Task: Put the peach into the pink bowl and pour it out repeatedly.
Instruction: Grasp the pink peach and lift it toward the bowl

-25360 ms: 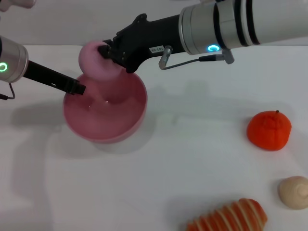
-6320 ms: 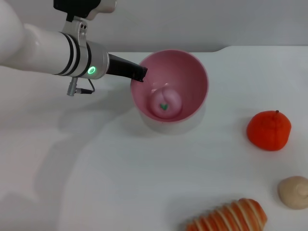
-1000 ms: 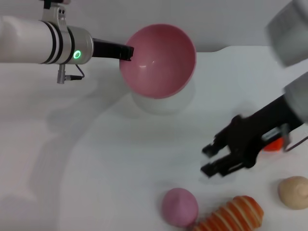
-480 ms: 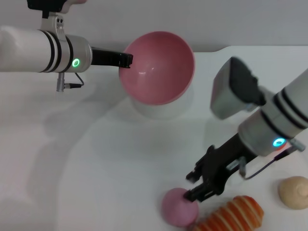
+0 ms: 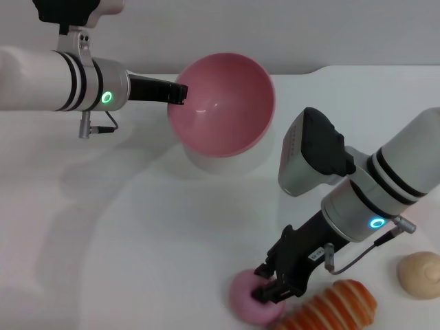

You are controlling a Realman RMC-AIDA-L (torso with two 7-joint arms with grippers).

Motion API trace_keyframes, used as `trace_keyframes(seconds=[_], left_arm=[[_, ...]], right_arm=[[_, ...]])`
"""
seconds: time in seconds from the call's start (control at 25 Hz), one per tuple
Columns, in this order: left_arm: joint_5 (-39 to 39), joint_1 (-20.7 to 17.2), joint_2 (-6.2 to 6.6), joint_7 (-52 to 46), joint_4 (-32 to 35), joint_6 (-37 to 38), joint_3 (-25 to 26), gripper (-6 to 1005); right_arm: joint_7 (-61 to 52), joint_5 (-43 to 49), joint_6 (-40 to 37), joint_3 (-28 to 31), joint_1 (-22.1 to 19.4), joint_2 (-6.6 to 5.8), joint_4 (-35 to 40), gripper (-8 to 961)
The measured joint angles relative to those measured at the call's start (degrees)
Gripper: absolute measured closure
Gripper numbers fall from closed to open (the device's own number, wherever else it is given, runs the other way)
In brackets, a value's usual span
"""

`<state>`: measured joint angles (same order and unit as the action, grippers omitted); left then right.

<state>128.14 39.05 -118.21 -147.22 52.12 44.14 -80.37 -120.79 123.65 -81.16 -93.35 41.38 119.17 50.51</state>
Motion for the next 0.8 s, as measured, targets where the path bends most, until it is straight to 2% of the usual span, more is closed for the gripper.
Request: trace_keyframes(seconds=[0.16, 0.4, 0.56, 0.68, 0.8], left_arm=[[0.0, -0.3, 0.03, 0.0, 0.0, -0.1, 0.0, 960], [0.0, -0.3, 0.06, 0.1, 0.0, -0.2, 0.0, 960], [0.0, -0.3, 0.18, 0.1, 0.0, -0.2, 0.0, 960], [0.0, -0.3, 0.24, 0.1, 0.0, 0.1, 0.1, 959], [0.0, -0.5, 0.30, 0.1, 0.0, 0.6, 0.4, 959]], right_arm=[[0.0, 0.0, 1.2, 0.3, -0.1, 0.00, 0.0, 577], [0.1, 0.0, 1.3, 0.4, -0.2, -0.07, 0.2, 795], [0.3, -0.2, 0.9, 1.1, -0.5, -0.18, 0.9, 860], [1.7, -3.7, -3.4, 4.4, -2.2, -0.43, 4.1, 908], [3.6, -8.4, -11.3, 11.5, -5.2, -0.64, 11.1, 924]])
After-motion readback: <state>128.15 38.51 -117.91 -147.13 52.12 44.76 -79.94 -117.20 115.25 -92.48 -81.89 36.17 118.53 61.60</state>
